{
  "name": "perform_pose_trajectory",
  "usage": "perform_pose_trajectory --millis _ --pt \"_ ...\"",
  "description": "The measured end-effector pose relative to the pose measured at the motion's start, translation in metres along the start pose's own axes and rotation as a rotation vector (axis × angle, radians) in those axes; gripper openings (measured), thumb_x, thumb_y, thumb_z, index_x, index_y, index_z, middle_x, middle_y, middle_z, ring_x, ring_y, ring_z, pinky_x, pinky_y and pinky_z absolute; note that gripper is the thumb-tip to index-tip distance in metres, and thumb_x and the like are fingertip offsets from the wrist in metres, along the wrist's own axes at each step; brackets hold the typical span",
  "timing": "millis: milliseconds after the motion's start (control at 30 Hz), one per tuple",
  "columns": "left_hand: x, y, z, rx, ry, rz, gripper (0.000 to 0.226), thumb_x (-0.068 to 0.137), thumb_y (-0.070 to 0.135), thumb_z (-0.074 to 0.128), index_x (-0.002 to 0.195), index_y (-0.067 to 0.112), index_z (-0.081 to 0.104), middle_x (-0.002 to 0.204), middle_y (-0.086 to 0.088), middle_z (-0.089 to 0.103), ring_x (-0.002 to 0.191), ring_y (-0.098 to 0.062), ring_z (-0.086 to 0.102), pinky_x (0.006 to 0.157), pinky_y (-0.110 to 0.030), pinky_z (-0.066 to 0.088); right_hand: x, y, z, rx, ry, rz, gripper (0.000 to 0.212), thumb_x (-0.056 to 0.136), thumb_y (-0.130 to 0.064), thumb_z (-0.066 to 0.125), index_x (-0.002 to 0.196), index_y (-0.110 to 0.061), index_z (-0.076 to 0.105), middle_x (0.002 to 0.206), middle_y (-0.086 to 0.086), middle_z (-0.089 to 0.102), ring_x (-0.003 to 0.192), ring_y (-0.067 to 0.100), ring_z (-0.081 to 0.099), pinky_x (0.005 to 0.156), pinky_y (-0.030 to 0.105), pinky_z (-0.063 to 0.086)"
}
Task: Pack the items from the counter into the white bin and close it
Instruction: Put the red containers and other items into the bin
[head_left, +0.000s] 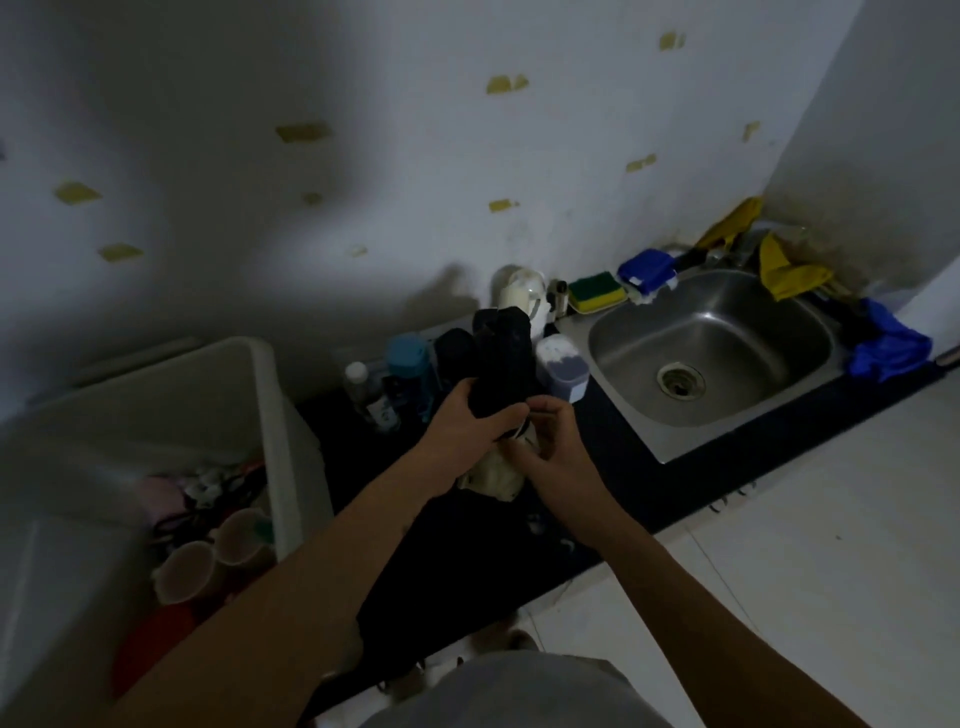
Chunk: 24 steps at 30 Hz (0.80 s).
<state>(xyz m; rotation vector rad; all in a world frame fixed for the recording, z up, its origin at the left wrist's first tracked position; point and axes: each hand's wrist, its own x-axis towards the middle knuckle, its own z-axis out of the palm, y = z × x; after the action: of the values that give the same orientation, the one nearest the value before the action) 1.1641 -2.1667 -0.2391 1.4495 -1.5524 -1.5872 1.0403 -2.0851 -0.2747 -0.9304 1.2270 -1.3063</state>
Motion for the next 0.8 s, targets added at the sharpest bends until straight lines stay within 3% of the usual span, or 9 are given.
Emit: perform_pose_trajectory --millis 133,267,433,500,600,700,800 --pt "-0.013 0.002 -0.046 0.039 0.089 0.024 0.053 0.081 0.04 0.075 0.126 0.022 0.055 0.116 0.003 0.064 0.103 -0.014 0.063 0.085 -0.028 0.055 0.013 -0.017 0.025 -0.129 -0.073 -0.065 0.029 0.094 -0.011 0.055 0.115 -0.031 0.055 0.107 -0.015 0.064 0.102 0.004 0.064 0.079 0.019 0.053" --pt "-0.032 0.011 -0.096 0.085 0.135 0.118 0.035 0.081 0.032 0.076 0.108 0.033 0.054 0.097 0.019 0.062 0.083 0.007 0.06 0.057 -0.004 0.047 0.034 -0.047 0.054 -0.247 0.019 -0.239 0.028 0.092 -0.005 0.056 0.107 -0.028 0.062 0.103 -0.014 0.067 0.099 0.002 0.064 0.081 0.017 0.05" --pt "-0.062 0.018 -0.156 0.174 0.159 0.18 0.032 0.081 0.026 0.077 0.091 0.044 0.052 0.091 0.021 0.061 0.072 0.018 0.06 0.055 -0.002 0.045 0.053 -0.084 0.112 -0.328 -0.008 -0.495 0.032 0.09 0.007 0.052 0.11 -0.015 0.064 0.11 -0.001 0.065 0.101 0.008 0.064 0.084 0.021 0.053" --pt "-0.074 0.014 -0.179 0.166 0.189 0.176 0.033 0.081 0.029 0.076 0.104 0.036 0.054 0.098 0.017 0.062 0.08 0.011 0.062 0.058 -0.004 0.047 0.053 -0.09 0.138 -0.373 -0.062 -0.554 0.034 0.09 0.009 0.051 0.112 -0.014 0.062 0.111 -0.001 0.062 0.099 0.006 0.062 0.081 0.019 0.051" --pt "-0.092 0.007 -0.213 0.167 0.233 0.168 0.042 0.082 0.03 0.074 0.119 0.027 0.054 0.105 0.013 0.063 0.089 0.002 0.062 0.06 -0.008 0.048 0.051 -0.095 0.176 -0.437 -0.154 -0.63 0.035 0.088 0.008 0.051 0.115 -0.012 0.061 0.117 0.0 0.057 0.113 0.011 0.057 0.097 0.028 0.048" --pt "-0.108 -0.001 -0.238 0.193 0.243 0.172 0.027 0.083 0.027 0.074 0.102 0.037 0.056 0.098 0.013 0.065 0.079 0.006 0.064 0.062 -0.012 0.052 0.048 -0.097 0.208 -0.523 -0.212 -0.736 0.035 0.085 0.001 0.054 0.118 -0.006 0.061 0.125 0.003 0.056 0.123 0.017 0.05 0.106 0.037 0.042" --pt "-0.127 -0.013 -0.26 0.204 0.247 0.176 0.024 0.081 0.031 0.074 0.095 0.04 0.057 0.098 0.007 0.068 0.08 -0.003 0.066 0.065 -0.021 0.056 0.047 -0.093 0.24 -0.668 -0.32 -0.831 0.042 0.082 0.003 0.063 0.123 -0.005 0.061 0.132 0.007 0.055 0.13 0.022 0.045 0.113 0.041 0.035"
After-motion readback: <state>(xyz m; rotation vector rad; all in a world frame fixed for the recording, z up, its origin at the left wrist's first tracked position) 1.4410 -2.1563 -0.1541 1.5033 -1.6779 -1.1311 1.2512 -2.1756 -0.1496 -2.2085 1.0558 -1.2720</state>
